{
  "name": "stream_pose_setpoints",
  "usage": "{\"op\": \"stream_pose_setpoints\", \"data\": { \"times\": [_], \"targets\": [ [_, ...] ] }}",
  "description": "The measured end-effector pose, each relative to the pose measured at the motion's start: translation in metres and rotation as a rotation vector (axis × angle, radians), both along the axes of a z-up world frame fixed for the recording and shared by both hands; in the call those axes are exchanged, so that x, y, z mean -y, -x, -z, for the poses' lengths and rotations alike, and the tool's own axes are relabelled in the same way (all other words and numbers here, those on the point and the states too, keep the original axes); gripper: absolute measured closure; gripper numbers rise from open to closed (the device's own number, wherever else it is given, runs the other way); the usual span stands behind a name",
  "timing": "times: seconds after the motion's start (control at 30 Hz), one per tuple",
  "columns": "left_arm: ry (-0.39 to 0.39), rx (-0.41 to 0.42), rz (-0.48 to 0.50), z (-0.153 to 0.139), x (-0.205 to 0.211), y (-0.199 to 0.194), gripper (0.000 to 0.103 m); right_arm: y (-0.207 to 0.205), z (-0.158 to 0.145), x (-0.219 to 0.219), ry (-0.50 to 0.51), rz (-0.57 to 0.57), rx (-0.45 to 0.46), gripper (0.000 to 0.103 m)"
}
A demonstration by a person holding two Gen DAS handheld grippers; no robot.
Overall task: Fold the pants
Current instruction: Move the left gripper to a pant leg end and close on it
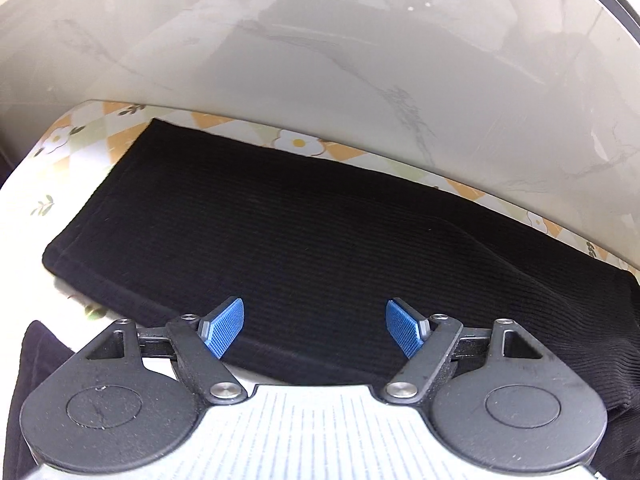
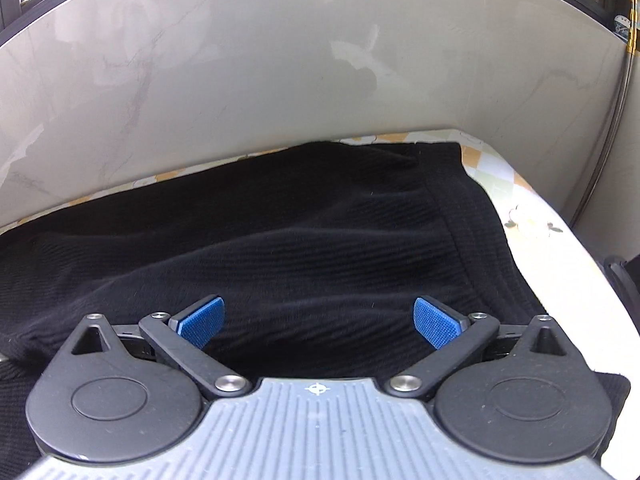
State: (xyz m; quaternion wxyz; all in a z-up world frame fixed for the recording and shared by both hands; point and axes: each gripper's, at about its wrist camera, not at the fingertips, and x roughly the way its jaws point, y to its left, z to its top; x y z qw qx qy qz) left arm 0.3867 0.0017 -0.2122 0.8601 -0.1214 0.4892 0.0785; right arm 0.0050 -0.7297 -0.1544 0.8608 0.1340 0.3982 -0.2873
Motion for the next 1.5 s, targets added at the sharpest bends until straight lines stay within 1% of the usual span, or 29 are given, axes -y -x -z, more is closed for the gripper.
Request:
{"op": "stream_pose_setpoints", "data": {
  "times": [0.13, 0.3, 0.43, 0.5, 0.6, 0.63, 0.7, 0.77, 0.83, 0.9, 1.03, 1.1, 1.17, 1.23, 1.27, 1.33, 1.4, 1.43, 1.5],
  "targets": [
    [-0.014, -0.015, -0.066, -0.006, -0.021, 0.039, 0.023, 0.014, 0.008, -0.025, -0.032, -0.028, -0.010, 0.000],
    [-0.052, -0.044, -0.113, -0.009, -0.037, 0.088, 0.023, 0.020, 0.010, -0.048, -0.041, -0.079, -0.024, 0.000],
    [-0.024, -0.059, -0.182, -0.006, -0.054, 0.120, 0.023, 0.030, 0.012, -0.055, -0.072, -0.075, -0.020, 0.000],
    [-0.015, -0.071, -0.214, -0.004, -0.060, 0.136, 0.023, 0.034, 0.013, -0.057, -0.077, -0.069, -0.035, 0.000],
    [0.020, -0.079, -0.274, -0.001, -0.073, 0.161, 0.023, 0.038, 0.016, -0.055, -0.081, -0.065, -0.055, 0.000],
    [0.036, -0.079, -0.296, 0.003, -0.074, 0.159, 0.023, 0.039, 0.016, -0.054, -0.081, -0.066, -0.057, 0.000],
    [0.057, -0.083, -0.337, 0.007, -0.080, 0.170, 0.023, 0.042, 0.015, -0.056, -0.079, -0.073, -0.055, 0.000],
    [0.075, -0.082, -0.370, 0.011, -0.085, 0.178, 0.023, 0.045, 0.016, -0.058, -0.057, -0.094, -0.060, 0.000],
    [0.107, -0.076, -0.407, 0.017, -0.089, 0.187, 0.024, 0.047, 0.016, -0.063, -0.026, -0.117, -0.068, 0.000],
    [0.146, -0.076, -0.440, 0.022, -0.094, 0.195, 0.026, 0.052, 0.013, -0.067, -0.019, -0.117, -0.067, 0.000],
    [0.232, -0.074, -0.511, 0.029, -0.104, 0.219, 0.032, 0.065, 0.004, -0.072, -0.061, -0.083, -0.006, 0.000],
    [0.276, -0.086, -0.551, 0.035, -0.113, 0.225, 0.039, 0.069, 0.002, -0.074, -0.085, -0.057, 0.015, 0.000],
    [0.340, -0.090, -0.584, 0.040, -0.122, 0.233, 0.050, 0.074, 0.002, -0.078, -0.103, -0.024, 0.023, 0.000],
    [0.374, -0.085, -0.597, 0.043, -0.129, 0.236, 0.052, 0.080, 0.000, -0.085, -0.116, 0.013, 0.018, 0.001],
    [0.379, -0.082, -0.597, 0.043, -0.130, 0.237, 0.052, 0.083, -0.001, -0.088, -0.121, 0.028, 0.021, 0.001],
    [0.391, -0.060, -0.577, 0.044, -0.130, 0.238, 0.052, 0.089, -0.003, -0.095, -0.126, 0.039, 0.034, 0.001],
    [0.404, -0.043, -0.554, 0.046, -0.128, 0.239, 0.053, 0.095, -0.004, -0.102, -0.115, 0.042, 0.028, 0.002],
    [0.398, -0.048, -0.551, 0.050, -0.129, 0.237, 0.053, 0.098, -0.005, -0.103, -0.111, 0.048, 0.028, 0.002],
    [0.376, -0.028, -0.533, 0.052, -0.126, 0.232, 0.053, 0.108, -0.009, -0.105, -0.117, 0.068, 0.058, 0.002]
  ]
}}
